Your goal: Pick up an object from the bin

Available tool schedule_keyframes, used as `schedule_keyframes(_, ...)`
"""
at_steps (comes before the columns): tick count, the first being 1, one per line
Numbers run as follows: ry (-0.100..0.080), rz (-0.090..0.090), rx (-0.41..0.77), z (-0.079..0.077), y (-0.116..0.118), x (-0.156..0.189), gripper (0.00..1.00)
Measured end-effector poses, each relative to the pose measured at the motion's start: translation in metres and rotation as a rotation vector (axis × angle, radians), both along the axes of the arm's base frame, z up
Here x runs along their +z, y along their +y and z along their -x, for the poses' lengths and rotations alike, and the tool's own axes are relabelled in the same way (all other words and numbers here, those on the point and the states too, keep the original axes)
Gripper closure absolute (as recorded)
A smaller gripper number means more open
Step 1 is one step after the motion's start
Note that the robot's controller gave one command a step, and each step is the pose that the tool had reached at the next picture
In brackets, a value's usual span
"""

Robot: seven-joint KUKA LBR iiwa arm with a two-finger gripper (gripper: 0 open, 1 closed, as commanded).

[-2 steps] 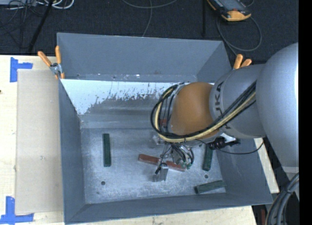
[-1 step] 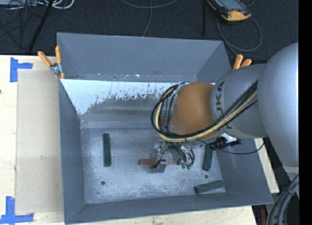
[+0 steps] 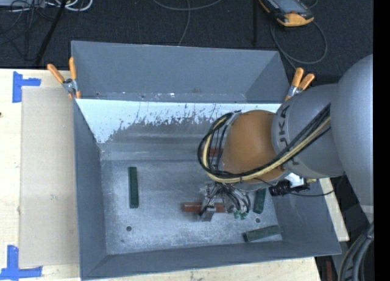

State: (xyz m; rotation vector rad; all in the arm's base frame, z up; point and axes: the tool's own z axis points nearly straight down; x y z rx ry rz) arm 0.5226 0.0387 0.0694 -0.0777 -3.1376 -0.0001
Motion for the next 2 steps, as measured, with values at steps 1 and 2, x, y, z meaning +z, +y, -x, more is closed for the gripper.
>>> schedule_keyframes(1,-0.001,0.0,0.001,-0.0005,0.0001,0.0,1.0)
schedule_keyframes(2,-0.001,-0.001,0.0,-0.0005,0.0,0.0,1.0)
